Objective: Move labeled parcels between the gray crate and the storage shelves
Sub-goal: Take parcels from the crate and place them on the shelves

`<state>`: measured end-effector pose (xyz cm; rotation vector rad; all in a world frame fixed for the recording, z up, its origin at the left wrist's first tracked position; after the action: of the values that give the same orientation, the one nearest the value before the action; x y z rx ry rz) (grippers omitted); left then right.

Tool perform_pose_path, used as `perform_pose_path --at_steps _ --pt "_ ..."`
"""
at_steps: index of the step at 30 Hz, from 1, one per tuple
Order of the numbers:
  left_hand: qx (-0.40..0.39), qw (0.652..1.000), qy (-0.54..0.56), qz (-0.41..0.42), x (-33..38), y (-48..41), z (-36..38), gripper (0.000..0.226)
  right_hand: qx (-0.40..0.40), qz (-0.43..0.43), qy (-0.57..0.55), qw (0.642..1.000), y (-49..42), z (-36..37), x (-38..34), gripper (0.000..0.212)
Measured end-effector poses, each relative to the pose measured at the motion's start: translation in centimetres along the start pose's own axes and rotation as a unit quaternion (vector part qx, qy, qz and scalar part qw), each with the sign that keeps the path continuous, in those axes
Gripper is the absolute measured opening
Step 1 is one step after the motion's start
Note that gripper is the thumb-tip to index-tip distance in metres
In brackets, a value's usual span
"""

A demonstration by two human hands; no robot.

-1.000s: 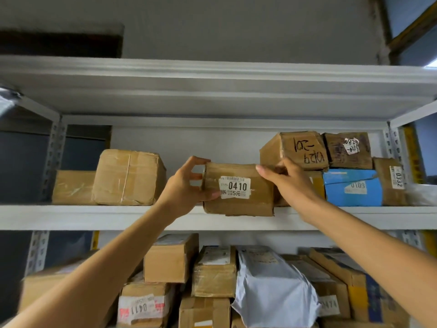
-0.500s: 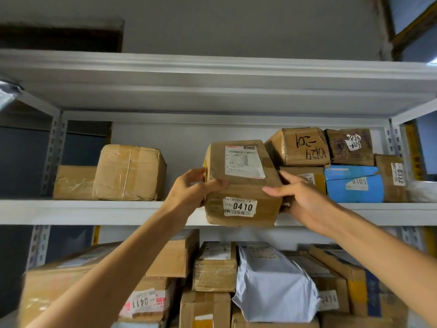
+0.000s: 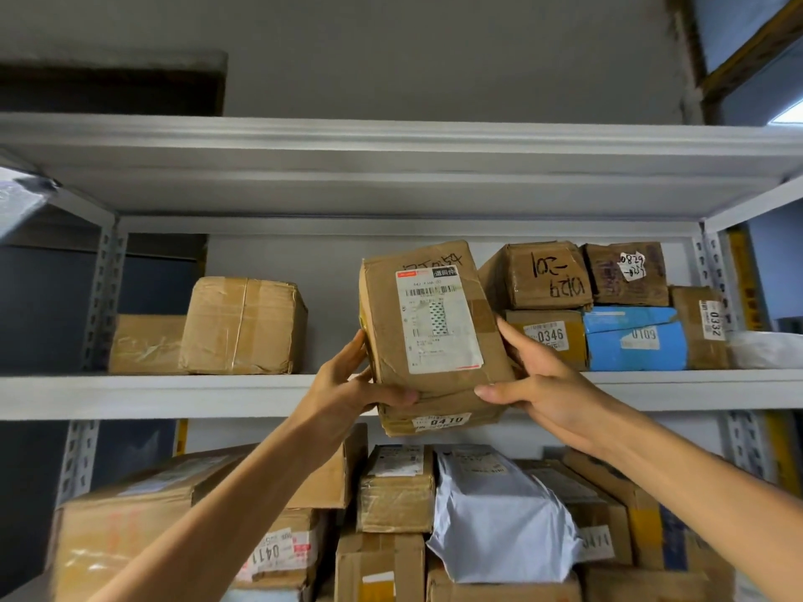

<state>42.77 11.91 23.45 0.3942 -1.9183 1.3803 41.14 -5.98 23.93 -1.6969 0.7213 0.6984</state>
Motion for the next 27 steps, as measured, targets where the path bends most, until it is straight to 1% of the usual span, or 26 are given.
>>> perform_pose_path --at_steps 2,4,5,7,9,11,13,15,17,20,22,24,26,27 --pt "0.013 1.000 -0.007 0.020 0.5 0.2 -0.2 0.099 0.017 -0.015 0.013 1.000 -0.1 0.2 -0.3 0.107" --pt "0.035 0.998 0.000 0.049 1.1 0.3 -0.6 0.105 0.042 -0.045 0.038 0.997 -0.2 0.1 -0.8 0.114" --pt "0.052 0.996 0.013 0.066 1.4 0.4 -1.0 0.110 0.062 -0.064 0.054 0.995 -0.3 -0.1 -1.3 0.114" --pt "0.099 0.989 0.024 0.110 2.1 1.0 -2.0 0.119 0.110 -0.099 0.094 0.984 -0.5 -0.3 -2.3 0.107" --pt "0.148 0.978 -0.014 0.147 2.6 1.7 -2.6 0.125 0.158 -0.137 0.123 0.970 -0.4 -0.6 -3.4 0.097" --pt "0.187 0.964 -0.073 0.175 3.2 2.3 -2.5 0.126 0.181 -0.175 0.124 0.960 0.0 -0.2 -4.6 0.096" --pt "0.222 0.946 -0.133 0.194 3.7 2.7 -2.7 0.122 0.187 -0.203 0.107 0.955 0.4 0.1 -5.7 0.093" --pt "0.247 0.933 -0.169 0.199 4.0 2.9 -3.2 0.117 0.179 -0.209 0.082 0.958 0.6 0.4 -6.0 0.088" --pt "0.247 0.930 -0.181 0.204 4.4 3.1 -3.5 0.116 0.172 -0.213 0.072 0.959 0.5 0.6 -6.1 0.083" --pt "0.217 0.938 -0.186 0.197 4.8 3.2 -3.2 0.121 0.171 -0.199 0.063 0.963 0.0 0.0 -5.7 0.072" --pt "0.212 0.949 -0.149 0.178 5.0 3.2 -3.5 0.122 0.158 -0.191 0.070 0.966 -0.3 0.0 -5.7 0.068" --pt "0.216 0.958 -0.107 0.153 5.0 3.1 -4.2 0.116 0.135 -0.178 0.054 0.973 -0.6 0.2 -5.7 0.063" --pt "0.215 0.962 -0.102 0.133 5.3 3.0 -4.5 0.109 0.111 -0.166 0.042 0.979 -0.8 0.7 -6.0 0.053" --pt "0.215 0.963 -0.110 0.122 5.6 3.1 -4.4 0.110 0.108 -0.158 0.041 0.981 -0.9 0.8 -6.1 0.046"
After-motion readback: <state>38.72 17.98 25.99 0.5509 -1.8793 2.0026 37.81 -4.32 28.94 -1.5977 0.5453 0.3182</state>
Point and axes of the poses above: each hand's wrist, its own y-axis away from the middle knuckle, its own z-axis out of the palm, x = y × z, the point moved 10 cm from there along -y, towards the middle knuckle, and after that the axes turned 1 degree about z, right-handed, at the moved point
